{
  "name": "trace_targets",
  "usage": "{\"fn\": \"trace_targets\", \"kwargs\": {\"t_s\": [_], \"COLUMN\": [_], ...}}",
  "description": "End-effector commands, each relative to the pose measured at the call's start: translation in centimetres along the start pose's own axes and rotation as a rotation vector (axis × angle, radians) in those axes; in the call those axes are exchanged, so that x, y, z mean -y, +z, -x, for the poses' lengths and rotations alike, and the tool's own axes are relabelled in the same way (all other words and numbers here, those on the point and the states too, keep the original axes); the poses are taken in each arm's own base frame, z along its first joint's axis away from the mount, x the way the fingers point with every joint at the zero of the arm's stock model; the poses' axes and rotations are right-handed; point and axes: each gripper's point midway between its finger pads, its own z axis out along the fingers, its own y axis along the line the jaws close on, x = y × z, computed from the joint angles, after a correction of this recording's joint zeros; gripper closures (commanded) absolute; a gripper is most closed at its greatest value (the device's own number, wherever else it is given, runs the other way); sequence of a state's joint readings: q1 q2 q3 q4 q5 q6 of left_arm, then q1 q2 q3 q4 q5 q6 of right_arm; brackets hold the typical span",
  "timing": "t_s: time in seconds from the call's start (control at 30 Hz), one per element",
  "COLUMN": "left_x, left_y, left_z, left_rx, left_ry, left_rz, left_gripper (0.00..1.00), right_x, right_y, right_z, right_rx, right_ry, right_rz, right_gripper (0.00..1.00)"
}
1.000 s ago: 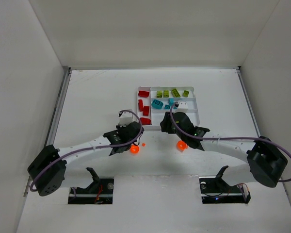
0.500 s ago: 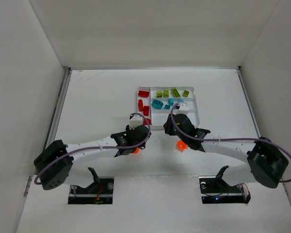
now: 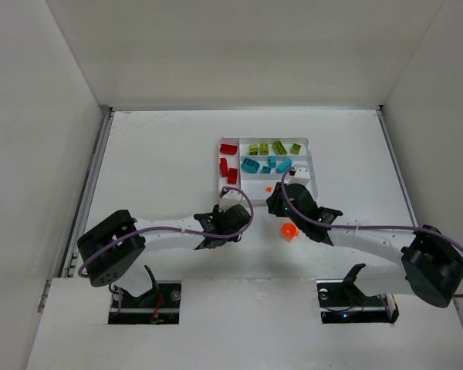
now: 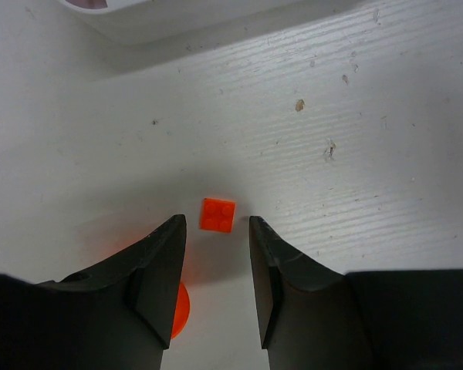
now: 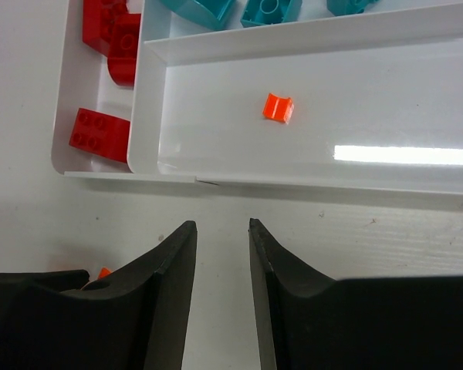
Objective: Sort the legos into containers by color
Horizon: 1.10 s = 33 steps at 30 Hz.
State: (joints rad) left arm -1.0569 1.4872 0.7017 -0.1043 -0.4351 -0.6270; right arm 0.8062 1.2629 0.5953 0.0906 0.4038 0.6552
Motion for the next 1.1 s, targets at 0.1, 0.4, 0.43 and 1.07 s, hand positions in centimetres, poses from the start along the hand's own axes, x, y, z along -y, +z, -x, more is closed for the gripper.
{"fn": "trace_targets", "kwargs": {"t_s": [0.1, 0.4, 0.43, 1.07], "left_x": [0.9, 0.5, 0.5, 0.0], "left_y": [0.6, 1.2, 1.1, 0.7], "left_z": [1.2, -0.1, -0.2, -1.3], "left_rx": [0.030, 0.004, 0.002, -0.017], "left_ry": [0.003, 0.035, 0.038, 0.085], "left_rz": [-0.016, 0.013, 0.015, 0.040], "left_gripper": [0.66, 0.76, 0.77, 0.79], "right_x": [-1.2, -1.2, -1.1, -0.7], "right_y": [-0.2, -0.6, -0.6, -0.5], "right_z": [1.6, 2.4, 2.4, 2.6], "right_rx": [0.056, 0.079, 0.079, 0.085], "right_ry": [0.040, 0.043, 0.044, 0.049], "right_rz": [0.041, 0.045, 0.042, 0.034], "right_gripper": [0.61, 0.60, 0.60, 0.55]}}
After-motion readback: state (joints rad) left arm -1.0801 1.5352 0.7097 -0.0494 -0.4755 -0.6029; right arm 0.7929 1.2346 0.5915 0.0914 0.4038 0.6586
